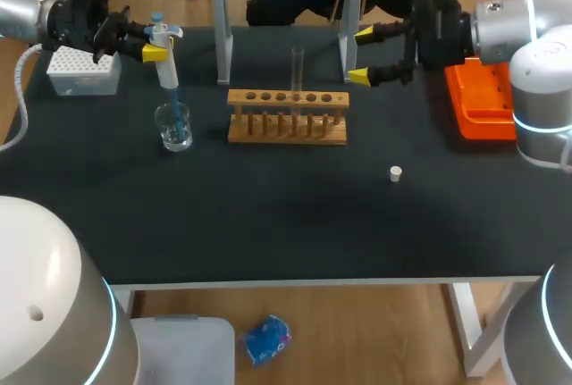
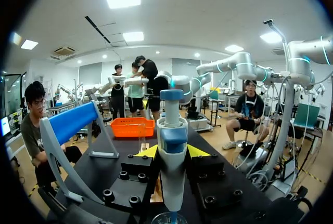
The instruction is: Invert the test tube, pick up the pipette, mount the tip to pipette, aspirate from beaker and dispense into the tube, eject the tip, return the pipette, and cap with the stopper.
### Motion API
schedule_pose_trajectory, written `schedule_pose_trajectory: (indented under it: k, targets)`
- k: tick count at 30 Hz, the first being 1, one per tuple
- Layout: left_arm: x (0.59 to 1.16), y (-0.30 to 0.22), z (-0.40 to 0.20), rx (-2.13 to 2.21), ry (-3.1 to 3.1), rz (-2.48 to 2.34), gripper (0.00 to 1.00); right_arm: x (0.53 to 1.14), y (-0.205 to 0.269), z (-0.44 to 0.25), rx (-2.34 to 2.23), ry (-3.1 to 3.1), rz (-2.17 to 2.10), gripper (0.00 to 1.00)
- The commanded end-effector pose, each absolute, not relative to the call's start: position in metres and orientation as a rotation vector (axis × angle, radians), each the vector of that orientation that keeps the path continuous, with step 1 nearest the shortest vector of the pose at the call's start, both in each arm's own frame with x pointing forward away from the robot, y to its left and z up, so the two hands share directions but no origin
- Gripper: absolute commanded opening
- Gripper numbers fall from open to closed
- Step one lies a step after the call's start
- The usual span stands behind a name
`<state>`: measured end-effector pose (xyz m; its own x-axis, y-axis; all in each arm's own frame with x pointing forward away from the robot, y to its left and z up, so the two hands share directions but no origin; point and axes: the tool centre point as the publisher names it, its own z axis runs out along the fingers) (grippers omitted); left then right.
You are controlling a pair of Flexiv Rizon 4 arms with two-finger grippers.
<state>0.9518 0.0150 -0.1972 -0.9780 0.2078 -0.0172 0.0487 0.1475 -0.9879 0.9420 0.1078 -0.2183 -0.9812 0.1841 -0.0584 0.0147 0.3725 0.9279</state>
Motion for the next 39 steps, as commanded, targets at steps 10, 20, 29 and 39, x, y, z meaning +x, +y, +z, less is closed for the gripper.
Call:
schedule_pose_trajectory:
  k: [10, 20, 29, 39]
  targets:
    - [0.958, 0.021, -0.186, -0.280, -2.306, 1.964, 0.00, 0.942, 0.108, -0.219, 0.181, 2.472, 1.669, 1.00]
    - [0.960, 0.021, -0.164, -0.284, -2.356, 1.924, 0.00, 0.942, 0.108, -0.219, 0.181, 2.472, 1.669, 1.00]
    - [0.959, 0.018, -0.143, -0.284, -2.378, 1.941, 0.00, 0.942, 0.108, -0.219, 0.181, 2.472, 1.669, 1.00]
    - [0.953, 0.013, -0.127, -0.286, -2.415, 1.923, 0.00, 0.942, 0.108, -0.219, 0.181, 2.472, 1.669, 1.00]
